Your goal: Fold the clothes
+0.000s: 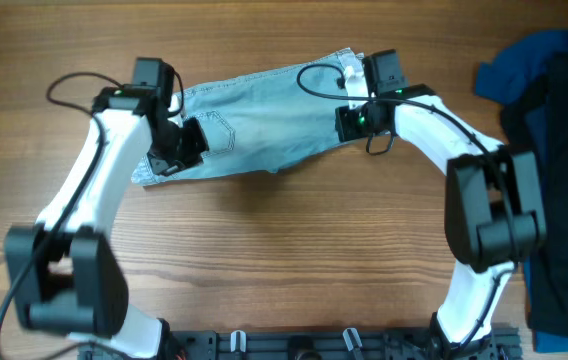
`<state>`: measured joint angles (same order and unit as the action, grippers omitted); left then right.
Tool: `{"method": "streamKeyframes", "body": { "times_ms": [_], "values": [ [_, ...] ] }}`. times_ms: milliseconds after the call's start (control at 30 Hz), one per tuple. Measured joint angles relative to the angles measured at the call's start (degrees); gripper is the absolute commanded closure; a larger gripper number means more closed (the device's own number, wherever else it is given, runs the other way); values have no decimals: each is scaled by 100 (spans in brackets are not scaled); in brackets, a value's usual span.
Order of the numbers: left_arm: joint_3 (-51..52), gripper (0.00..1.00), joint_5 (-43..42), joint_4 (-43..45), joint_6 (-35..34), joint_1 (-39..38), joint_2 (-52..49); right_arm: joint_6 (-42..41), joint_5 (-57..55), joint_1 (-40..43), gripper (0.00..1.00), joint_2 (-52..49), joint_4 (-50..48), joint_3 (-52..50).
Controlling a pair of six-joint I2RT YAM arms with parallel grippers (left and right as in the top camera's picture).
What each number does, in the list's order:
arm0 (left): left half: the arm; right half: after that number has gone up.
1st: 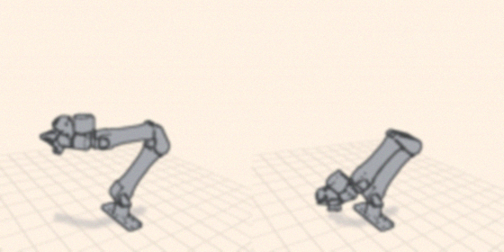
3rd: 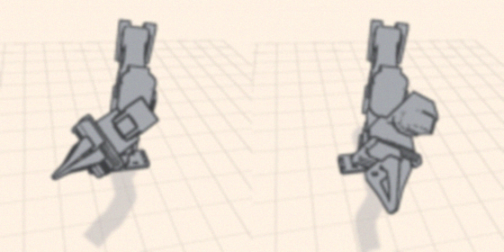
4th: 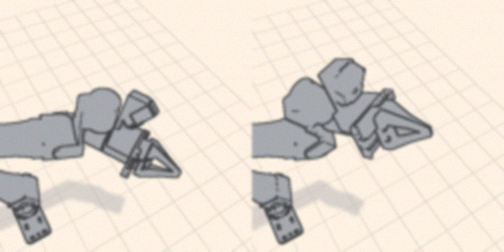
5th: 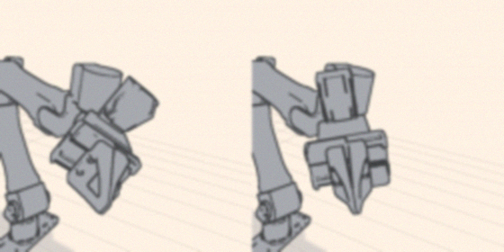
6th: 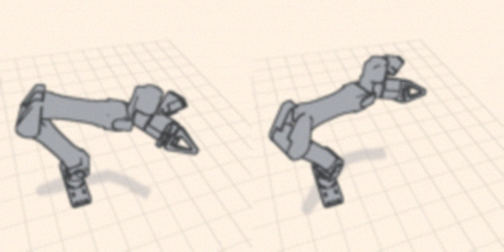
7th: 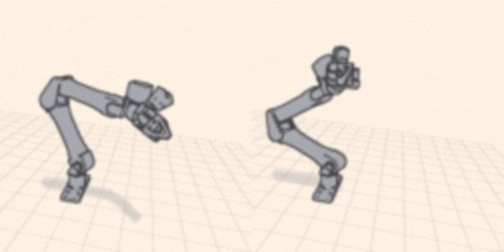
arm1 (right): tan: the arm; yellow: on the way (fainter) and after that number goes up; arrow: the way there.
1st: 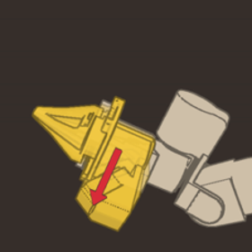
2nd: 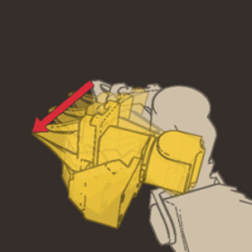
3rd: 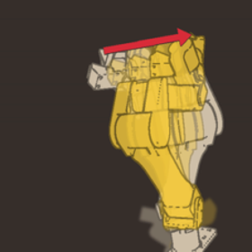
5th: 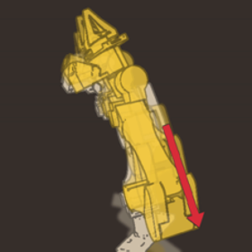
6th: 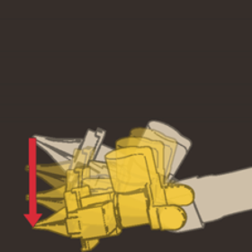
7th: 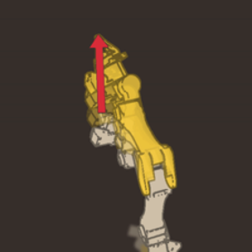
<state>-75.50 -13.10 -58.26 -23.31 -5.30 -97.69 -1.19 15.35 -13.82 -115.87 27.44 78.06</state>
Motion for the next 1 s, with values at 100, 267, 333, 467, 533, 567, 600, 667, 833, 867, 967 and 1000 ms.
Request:
{"method": "streamKeyframes", "body": {
  "times_ms": [100,267,333,467,533,567,600,667,833,867,967,1000],
  "values": [
    [-4,81,2,208,-48,0,304,-96,-529,4,96,308,-111,55],
    [-2,81,52,313,-103,0,286,-212,-927,15,96,48,-339,83],
    [-2,81,140,321,-103,0,286,-313,-1073,26,96,-306,-297,83],
    [-2,89,442,328,-116,0,286,-420,-1115,59,96,-365,31,90],
    [-2,91,608,352,-118,0,286,-509,-1123,63,96,-358,208,114],
    [-2,91,647,367,-127,0,286,-575,-1139,63,96,-348,278,111],
    [-2,91,695,385,-125,0,286,-728,-1174,63,96,-313,404,83],
    [-2,91,754,431,-125,0,286,-1045,-1266,63,96,-184,579,-94],
    [-2,91,778,481,-125,0,282,-1908,-1353,63,96,94,1497,-382],
    [-2,91,778,481,-125,0,282,-2006,-1353,63,96,111,1781,-387],
    [-2,88,800,503,-125,0,280,-2107,-1353,63,96,136,2179,-389],
    [-2,86,815,551,-125,0,278,-2105,-1355,63,96,136,2194,-389]
  ]
}}
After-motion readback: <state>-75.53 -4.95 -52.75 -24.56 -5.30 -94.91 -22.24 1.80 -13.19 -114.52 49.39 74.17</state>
